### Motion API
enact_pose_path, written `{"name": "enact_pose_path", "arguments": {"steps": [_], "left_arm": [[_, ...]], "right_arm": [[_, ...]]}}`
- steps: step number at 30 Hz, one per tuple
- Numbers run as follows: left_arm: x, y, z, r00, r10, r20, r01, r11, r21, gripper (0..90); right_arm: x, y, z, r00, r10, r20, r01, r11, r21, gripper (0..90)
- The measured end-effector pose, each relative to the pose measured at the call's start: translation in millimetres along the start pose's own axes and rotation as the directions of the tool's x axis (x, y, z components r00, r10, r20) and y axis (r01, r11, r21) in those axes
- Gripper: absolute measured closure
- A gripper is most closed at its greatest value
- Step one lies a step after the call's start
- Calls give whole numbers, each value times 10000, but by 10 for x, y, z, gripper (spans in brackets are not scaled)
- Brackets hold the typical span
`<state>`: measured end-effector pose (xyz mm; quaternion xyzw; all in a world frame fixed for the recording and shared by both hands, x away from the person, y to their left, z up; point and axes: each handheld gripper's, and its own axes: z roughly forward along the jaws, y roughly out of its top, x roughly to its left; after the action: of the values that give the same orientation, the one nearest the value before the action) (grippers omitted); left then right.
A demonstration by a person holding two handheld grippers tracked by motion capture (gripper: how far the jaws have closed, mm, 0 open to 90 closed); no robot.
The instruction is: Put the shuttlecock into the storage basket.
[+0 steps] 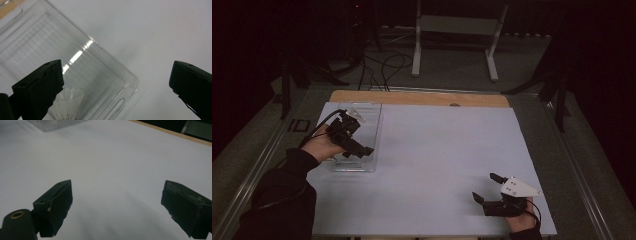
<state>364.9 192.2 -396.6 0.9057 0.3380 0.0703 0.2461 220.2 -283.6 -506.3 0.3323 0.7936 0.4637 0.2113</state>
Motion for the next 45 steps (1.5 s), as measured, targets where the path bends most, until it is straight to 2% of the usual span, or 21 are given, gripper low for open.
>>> {"name": "enact_pose_path", "arguments": {"steps": [1, 4, 9, 14, 24, 25, 30, 32, 34, 35, 38, 39, 45], "left_arm": [[0, 0, 0, 10000, 0, 0, 0, 10000, 0, 2], [-37, 45, 3, 9998, 161, -143, -169, 9984, -544, 2], [-72, 86, 37, 9995, 289, -97, -294, 9982, -532, 2], [-116, 141, 70, 9992, 386, -140, -397, 9952, -891, 2], [-170, 200, 113, 9985, 539, -83, -545, 9944, -911, 1], [-179, 214, 123, 9986, 534, 61, -526, 9944, -920, 1], [-212, 242, 157, 9980, 631, 74, -621, 9936, -939, 2], [-237, 261, 176, 9975, 664, 225, -639, 9931, -978, 2], [-265, 280, 198, 9966, 795, 200, -772, 9923, -967, 1], [-286, 297, 225, 9957, 840, 397, -799, 9922, -955, 1], [-313, 308, 248, 9947, 966, 367, -925, 9907, -1003, 2], [-333, 320, 265, 9937, 1007, 492, -949, 9896, -1080, 2], [-415, 348, 309, 9904, 1255, 585, -1181, 9862, -1159, 2]], "right_arm": [[0, 0, 0, 10000, 0, 0, 0, 10000, 0, 102], [-2, 1, 0, 10000, -4, 5, 4, 10000, -22, 102], [1, 2, -3, 10000, 12, 20, -12, 10000, -33, 102], [-1, 1, -1, 10000, -1, 2, 1, 10000, -19, 102], [-1, 1, 0, 10000, 17, -44, -17, 10000, 17, 102], [-1, 1, -1, 10000, 17, -41, -17, 10000, 12, 102], [-4, 1, -3, 10000, 30, -30, -30, 10000, -4, 102], [-3, 0, -1, 10000, 24, -36, -24, 10000, 15, 102], [-2, 1, -1, 10000, 38, -43, -38, 10000, 5, 102], [-4, 1, -3, 10000, 26, -30, -26, 10000, -4, 102], [-5, 0, -4, 10000, 40, -21, -40, 10000, -1, 102], [-6, 2, -5, 10000, 20, -27, -21, 10000, -36, 102], [-5, 2, -3, 10000, 35, -41, -35, 10000, -4, 102]]}}
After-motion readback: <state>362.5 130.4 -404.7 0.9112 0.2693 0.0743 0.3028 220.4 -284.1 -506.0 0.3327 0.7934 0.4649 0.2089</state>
